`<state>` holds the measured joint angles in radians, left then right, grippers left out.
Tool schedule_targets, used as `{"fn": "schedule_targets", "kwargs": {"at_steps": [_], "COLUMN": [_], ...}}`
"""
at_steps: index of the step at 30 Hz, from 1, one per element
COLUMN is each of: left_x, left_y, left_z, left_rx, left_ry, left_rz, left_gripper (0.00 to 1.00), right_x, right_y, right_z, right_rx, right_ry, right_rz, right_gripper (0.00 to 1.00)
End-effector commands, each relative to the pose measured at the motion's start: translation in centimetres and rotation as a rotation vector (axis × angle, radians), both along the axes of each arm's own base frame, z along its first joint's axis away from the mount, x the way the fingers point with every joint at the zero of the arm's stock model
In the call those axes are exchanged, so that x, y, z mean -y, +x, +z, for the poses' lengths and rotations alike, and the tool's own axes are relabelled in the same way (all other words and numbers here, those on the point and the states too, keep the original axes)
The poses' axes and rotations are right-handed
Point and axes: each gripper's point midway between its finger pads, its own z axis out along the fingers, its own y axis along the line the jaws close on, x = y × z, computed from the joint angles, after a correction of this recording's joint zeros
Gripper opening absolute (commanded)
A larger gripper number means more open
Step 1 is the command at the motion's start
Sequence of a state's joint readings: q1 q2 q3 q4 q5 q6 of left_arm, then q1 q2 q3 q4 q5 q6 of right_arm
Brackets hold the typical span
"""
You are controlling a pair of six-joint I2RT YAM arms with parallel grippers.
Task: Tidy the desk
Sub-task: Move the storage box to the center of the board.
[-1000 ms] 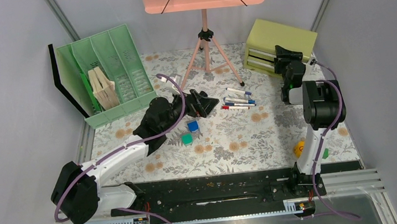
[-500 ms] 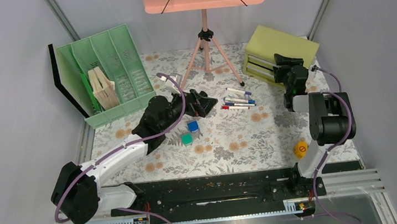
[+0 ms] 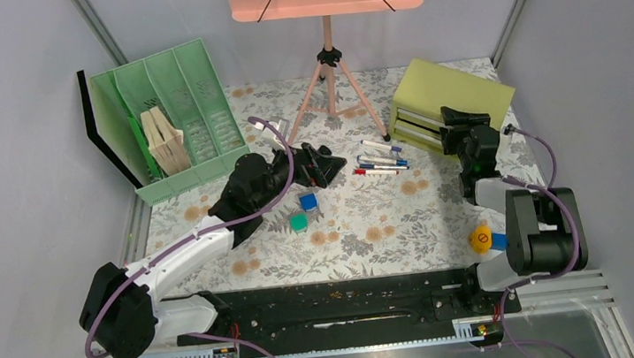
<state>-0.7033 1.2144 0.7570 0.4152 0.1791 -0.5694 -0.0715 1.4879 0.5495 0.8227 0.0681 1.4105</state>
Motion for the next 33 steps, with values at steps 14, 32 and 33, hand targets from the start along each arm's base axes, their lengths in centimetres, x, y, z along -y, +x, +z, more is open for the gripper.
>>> {"fn": "schedule_targets", "kwargs": {"at_steps": [14,32,33], "left_x": [0.6,4.5,4.7], "left_y": [1.2,2.8,2.9], "left_z": [3.1,-1.8,-2.0], "left_rx": [0.043,-0.379,-0.406], "left_ry": [-0.057,-0.23,-0.248], "left_rz": [0.018,0.021,0.02], "left_gripper": [0.97,0.96,0.96], "right_x": [-1.3,-9.0,-8.9], "right_y": [-4.6,-14.4,-15.0], "right_z": [0.3,-1.3,-1.0], "right_rx": [-0.073,-0.46,-0.474], "right_ry": [-0.097,0.015,-0.017], "right_rz": [0.027,0.507,0.516], "right_gripper": [0.67,1.0,1.0]}}
